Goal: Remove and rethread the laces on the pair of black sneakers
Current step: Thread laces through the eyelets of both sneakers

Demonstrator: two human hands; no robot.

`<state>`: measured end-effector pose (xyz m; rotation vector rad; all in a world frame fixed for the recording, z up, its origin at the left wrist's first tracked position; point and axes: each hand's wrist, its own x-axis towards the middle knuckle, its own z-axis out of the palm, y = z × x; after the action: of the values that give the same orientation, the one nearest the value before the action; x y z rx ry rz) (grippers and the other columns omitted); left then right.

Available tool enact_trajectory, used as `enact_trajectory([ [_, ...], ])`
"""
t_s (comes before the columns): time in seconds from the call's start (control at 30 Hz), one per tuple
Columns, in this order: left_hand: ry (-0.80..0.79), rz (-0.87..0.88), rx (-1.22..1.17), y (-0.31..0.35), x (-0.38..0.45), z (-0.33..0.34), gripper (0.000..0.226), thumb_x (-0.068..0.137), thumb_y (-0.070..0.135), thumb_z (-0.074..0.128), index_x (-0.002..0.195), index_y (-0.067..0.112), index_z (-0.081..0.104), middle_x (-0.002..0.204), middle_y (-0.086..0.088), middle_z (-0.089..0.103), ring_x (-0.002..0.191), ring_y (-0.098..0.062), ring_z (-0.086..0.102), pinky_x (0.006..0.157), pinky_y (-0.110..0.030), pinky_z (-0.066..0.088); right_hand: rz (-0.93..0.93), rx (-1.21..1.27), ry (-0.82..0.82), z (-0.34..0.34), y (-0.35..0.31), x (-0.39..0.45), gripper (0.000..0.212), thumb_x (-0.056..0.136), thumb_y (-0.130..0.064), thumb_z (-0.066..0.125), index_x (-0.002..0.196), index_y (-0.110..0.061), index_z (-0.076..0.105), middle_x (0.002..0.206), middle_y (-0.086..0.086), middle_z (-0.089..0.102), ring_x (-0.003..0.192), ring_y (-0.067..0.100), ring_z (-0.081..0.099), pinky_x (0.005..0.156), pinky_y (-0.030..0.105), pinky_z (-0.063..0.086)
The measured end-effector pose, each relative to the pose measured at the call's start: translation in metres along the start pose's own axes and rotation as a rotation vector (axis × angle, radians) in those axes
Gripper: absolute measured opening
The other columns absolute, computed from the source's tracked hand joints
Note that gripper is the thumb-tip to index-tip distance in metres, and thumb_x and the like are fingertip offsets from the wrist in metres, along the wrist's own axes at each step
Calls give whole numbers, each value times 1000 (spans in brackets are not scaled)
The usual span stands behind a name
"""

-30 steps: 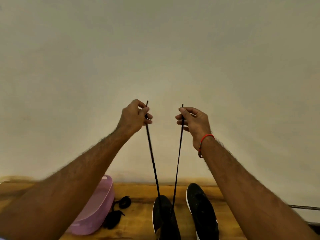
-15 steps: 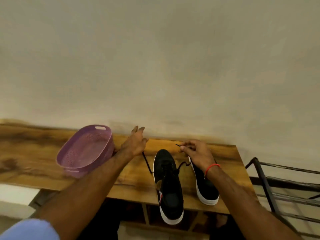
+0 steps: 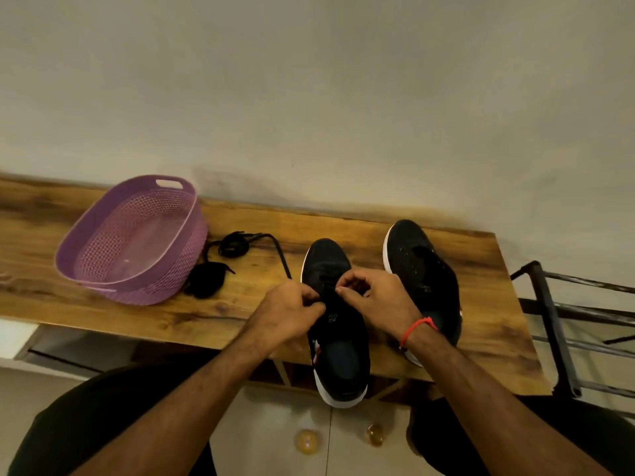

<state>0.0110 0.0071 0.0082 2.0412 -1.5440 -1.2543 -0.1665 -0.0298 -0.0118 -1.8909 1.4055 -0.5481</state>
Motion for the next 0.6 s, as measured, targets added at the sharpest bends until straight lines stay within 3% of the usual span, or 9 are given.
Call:
enact_trajectory([
  [0.07, -60, -105, -210, -5, -3, -6, 10, 97, 23, 67, 97, 16, 74, 98, -5, 76, 78, -18, 76, 55, -35, 61, -28, -30, -13, 3, 0, 1, 5, 90, -25, 71, 94, -27, 72, 89, -12, 69, 84, 0, 61, 73, 12, 45],
  [0.2, -118, -186, -413, -12, -1, -13, 11, 93, 22, 73, 101, 15, 76, 98, -5, 78, 79, -18, 77, 55, -32, 58, -90, -180, -44, 7, -8, 1, 1, 88, -32, 68, 89, -32, 68, 93, -12, 63, 90, 6, 57, 83, 30, 51],
  [0.37, -121, -197, -448, -13, 3, -11, 17, 90, 20, 76, 106, 14, 74, 93, -2, 76, 63, -7, 74, 53, -30, 57, -87, -327, -67, 7, -15, -3, 6, 90, -38, 64, 90, -32, 64, 93, -12, 58, 93, 8, 49, 84, 32, 47],
  [0.6, -143, -178, -441, -14, 2, -10, 19, 92, 20, 74, 110, 14, 72, 101, -5, 77, 81, -18, 77, 61, -32, 60, -114, -444, -100, 3, -21, -5, 13, 90, -42, 63, 97, -32, 66, 97, -13, 58, 94, 10, 49, 84, 30, 46],
])
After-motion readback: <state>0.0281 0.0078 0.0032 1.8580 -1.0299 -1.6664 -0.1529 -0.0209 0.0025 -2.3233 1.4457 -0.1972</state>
